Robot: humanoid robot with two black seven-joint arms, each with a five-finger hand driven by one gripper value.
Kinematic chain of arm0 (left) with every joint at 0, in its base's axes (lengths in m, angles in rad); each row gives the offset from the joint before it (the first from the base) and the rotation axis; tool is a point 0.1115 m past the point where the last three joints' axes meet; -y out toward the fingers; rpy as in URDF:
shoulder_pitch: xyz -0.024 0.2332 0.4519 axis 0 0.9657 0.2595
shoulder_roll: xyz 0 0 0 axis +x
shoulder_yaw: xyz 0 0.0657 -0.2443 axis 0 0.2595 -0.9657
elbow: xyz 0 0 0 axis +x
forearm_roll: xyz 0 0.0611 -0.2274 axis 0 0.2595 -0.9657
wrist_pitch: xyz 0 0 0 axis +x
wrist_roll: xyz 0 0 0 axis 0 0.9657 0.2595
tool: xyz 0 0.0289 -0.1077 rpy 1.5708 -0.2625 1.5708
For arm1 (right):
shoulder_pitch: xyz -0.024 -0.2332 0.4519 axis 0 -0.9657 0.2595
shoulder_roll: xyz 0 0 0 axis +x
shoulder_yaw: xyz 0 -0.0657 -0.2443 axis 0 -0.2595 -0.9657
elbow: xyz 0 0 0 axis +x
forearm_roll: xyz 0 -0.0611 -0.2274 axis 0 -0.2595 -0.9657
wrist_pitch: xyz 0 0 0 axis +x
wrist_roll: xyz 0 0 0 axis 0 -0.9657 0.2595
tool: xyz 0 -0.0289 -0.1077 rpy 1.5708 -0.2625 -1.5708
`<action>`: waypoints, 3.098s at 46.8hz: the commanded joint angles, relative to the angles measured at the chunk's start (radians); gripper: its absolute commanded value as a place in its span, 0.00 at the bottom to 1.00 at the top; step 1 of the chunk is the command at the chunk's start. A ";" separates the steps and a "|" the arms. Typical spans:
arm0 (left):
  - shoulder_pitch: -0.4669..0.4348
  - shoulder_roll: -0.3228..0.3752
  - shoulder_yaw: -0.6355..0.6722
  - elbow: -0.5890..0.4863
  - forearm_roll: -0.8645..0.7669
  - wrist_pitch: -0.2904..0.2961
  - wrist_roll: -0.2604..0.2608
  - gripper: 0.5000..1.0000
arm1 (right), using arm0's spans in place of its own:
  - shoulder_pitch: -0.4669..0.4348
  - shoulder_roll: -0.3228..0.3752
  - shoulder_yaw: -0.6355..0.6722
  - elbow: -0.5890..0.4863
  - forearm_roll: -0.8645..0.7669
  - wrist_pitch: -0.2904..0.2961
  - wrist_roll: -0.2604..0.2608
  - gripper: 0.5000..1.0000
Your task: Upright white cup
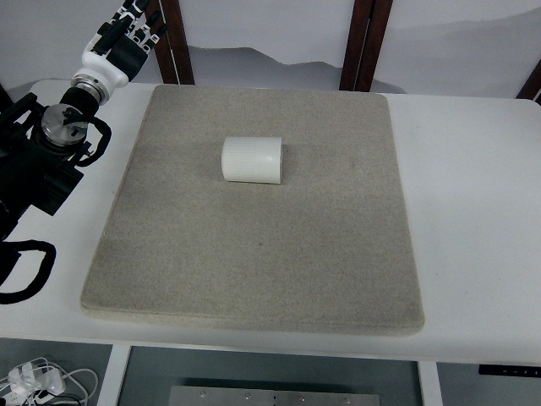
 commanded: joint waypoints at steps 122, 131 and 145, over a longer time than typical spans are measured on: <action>-0.163 0.316 0.549 -0.778 1.312 0.040 0.038 0.98 | 0.000 0.000 0.000 0.000 0.000 0.000 0.000 0.90; -0.156 0.301 0.577 -0.770 1.331 0.070 0.057 0.98 | 0.000 0.000 -0.001 0.000 0.000 0.000 0.000 0.90; -0.156 0.215 0.600 -0.729 1.367 0.115 0.064 0.98 | 0.000 0.000 0.000 0.000 0.000 0.000 0.000 0.90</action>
